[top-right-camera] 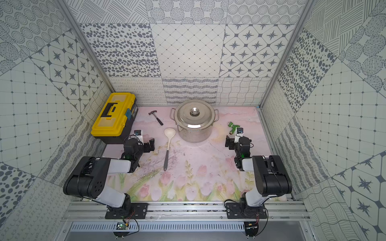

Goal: Stir the soup with a spoon
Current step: Pick up the lid from the pan.

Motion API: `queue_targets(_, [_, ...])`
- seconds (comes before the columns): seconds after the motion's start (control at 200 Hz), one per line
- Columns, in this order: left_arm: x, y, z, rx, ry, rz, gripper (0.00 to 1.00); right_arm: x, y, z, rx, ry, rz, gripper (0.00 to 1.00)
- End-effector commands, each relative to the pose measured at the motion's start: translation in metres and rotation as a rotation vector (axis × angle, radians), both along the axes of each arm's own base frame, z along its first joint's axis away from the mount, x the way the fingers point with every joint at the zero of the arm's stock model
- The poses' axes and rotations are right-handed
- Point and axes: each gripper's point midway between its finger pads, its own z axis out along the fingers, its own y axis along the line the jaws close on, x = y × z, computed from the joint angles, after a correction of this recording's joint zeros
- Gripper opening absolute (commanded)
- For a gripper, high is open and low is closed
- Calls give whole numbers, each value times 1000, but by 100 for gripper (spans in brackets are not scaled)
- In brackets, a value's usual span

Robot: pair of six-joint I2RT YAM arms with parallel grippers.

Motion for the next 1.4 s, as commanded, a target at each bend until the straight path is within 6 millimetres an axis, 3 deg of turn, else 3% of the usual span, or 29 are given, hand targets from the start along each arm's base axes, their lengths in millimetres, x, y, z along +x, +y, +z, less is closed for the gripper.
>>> queue_targets(0.0, [2,0,4,10,-15,-7,99,4,0,12,-4,-42,1,97])
queue_targets(0.62, [2,0,3,1,-9,-12,99,4,-1,13,-2,-41,0,97])
queue_targets(0.72, [6,-1,11,17,2,-15,99,7,-8,20,1,-33,-46,97])
queue_targets(0.815, [7,8,27,8,92,60,99,8,-21,43,-4,4,-126,97])
queue_targets(0.925, [-4,-6,59,-27,46,18,99,-8,-29,84,47,-75,-187,97])
queue_targets(1.01, [-14,-9,81,-89,67,69,99,-29,-60,104,186,-72,-428,97])
queue_targets(1.075, [-21,-11,90,-158,135,110,99,-48,-77,107,340,-21,-582,97])
queue_targets(1.14, [-28,-12,95,-250,228,165,99,-54,-70,116,430,7,-548,97])
queue_targets(1.256, [-37,-42,109,-410,339,98,99,-56,-46,146,538,0,-425,96])
queue_targets(1.391, [-46,-67,131,-522,369,66,98,-41,-3,183,581,86,-227,76])
